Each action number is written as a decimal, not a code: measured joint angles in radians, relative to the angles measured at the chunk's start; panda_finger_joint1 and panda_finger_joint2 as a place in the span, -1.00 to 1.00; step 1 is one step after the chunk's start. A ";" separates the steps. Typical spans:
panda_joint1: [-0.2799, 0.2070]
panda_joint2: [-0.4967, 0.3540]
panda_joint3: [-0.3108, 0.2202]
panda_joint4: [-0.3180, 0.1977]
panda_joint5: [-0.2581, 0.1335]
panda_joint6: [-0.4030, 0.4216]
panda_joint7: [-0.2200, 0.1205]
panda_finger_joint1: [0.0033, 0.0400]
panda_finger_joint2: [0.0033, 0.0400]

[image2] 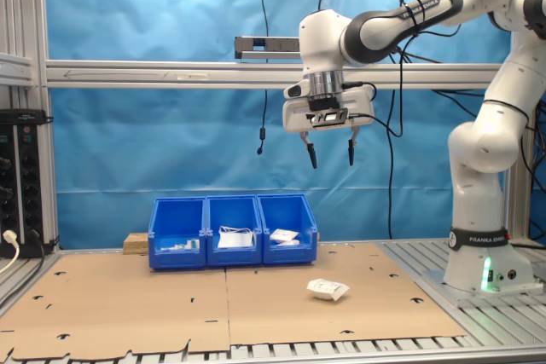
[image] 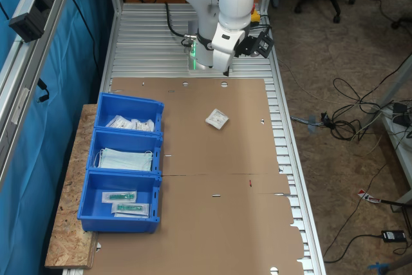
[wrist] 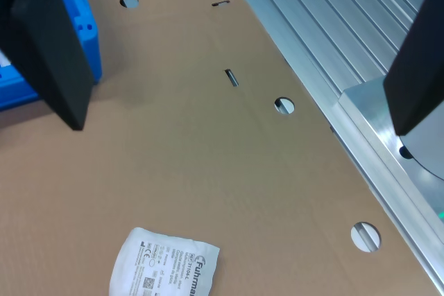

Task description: Pick and place sorting task of medical equipment.

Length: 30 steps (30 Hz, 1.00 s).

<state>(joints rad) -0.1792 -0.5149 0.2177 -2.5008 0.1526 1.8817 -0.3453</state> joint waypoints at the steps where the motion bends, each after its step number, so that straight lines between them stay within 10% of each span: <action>1: 0.000 0.000 0.000 0.000 0.000 0.000 0.000 1.00 1.00; 30: 0.000 0.000 0.000 0.000 0.000 0.044 0.000 1.00 1.00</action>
<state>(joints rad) -0.1792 -0.5149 0.2174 -2.5008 0.1526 1.9262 -0.3453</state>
